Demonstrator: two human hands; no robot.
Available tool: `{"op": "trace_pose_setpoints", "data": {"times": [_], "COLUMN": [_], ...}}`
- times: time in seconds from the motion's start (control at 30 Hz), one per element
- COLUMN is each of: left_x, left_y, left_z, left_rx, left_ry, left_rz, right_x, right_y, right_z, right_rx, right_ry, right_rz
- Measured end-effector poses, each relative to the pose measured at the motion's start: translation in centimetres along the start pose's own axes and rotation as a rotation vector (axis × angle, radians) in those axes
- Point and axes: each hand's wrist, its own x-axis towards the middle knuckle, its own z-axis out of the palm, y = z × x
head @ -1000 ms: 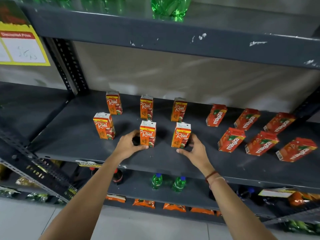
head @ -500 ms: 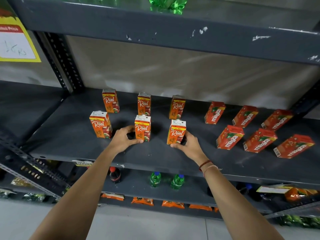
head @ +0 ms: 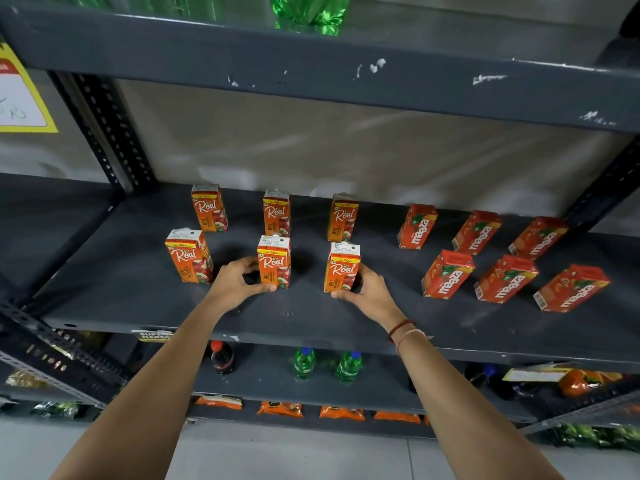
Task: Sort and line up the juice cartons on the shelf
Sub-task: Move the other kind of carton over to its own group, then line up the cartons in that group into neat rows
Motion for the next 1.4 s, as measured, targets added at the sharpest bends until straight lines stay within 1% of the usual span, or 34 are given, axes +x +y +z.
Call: {"op": "trace_pose_setpoints", "data": {"times": [0.17, 0.23, 0.3, 0.43, 0.5, 0.57, 0.6, 0.63, 0.67, 0.73, 0.8, 0.83, 0.93, 1.0, 1.13, 1.4], "left_x": [0.0, -0.3, -0.9, -3.3, -5.2, -7.1, -7.9, -8.5, -8.9, -9.0, -8.3, -7.6, -5.1, -3.4, -0.6, 2.0], "left_y": [0.0, 0.2, 0.5, 1.2, 1.5, 2.3, 3.1, 4.3, 5.7, 8.5, 11.3, 12.5, 15.3, 16.7, 18.0, 19.1], "left_z": [0.1, 0.2, 0.5, 1.8, 2.9, 4.6, 5.8, 7.1, 8.5, 11.7, 14.7, 16.1, 19.7, 21.5, 23.6, 23.8], "left_rx": [0.019, 0.028, 0.023, 0.034, 0.029, -0.019, -0.052, -0.08, -0.1, -0.131, -0.159, -0.148, -0.101, -0.109, -0.078, -0.052], "left_ry": [-0.005, 0.026, 0.095, 0.294, 0.451, 0.63, 0.69, 0.713, 0.702, 0.62, 0.498, 0.433, 0.27, 0.184, 0.058, -0.125], "left_rz": [-0.008, -0.002, 0.014, -0.011, -0.045, -0.066, -0.063, -0.053, -0.037, 0.031, 0.122, 0.164, 0.236, 0.22, 0.181, 0.135], "right_x": [-0.3, -0.6, -1.2, -4.1, -6.2, -8.1, -8.9, -9.6, -10.1, -10.6, -10.5, -10.2, -8.9, -7.8, -6.4, -5.1], "right_y": [0.0, 0.2, 0.8, 2.7, 4.1, 5.7, 6.6, 7.5, 8.4, 10.0, 11.5, 12.2, 13.5, 13.8, 13.9, 13.6], "right_z": [-0.1, -0.1, 0.0, -0.5, -1.9, -4.4, -5.9, -7.6, -9.3, -12.8, -15.9, -17.1, -19.2, -20.0, -20.8, -21.5], "right_rx": [-0.002, -0.002, 0.005, 0.1, 0.127, 0.102, 0.087, 0.077, 0.068, 0.041, -0.012, -0.026, -0.053, -0.042, 0.066, 0.08], "right_ry": [0.015, 0.063, 0.138, 0.273, 0.354, 0.469, 0.536, 0.608, 0.682, 0.805, 0.854, 0.838, 0.692, 0.605, 0.431, 0.246], "right_rz": [-0.018, -0.044, -0.069, -0.047, -0.043, -0.035, -0.02, 0.001, 0.029, 0.094, 0.147, 0.168, 0.211, 0.209, 0.173, 0.203]}}
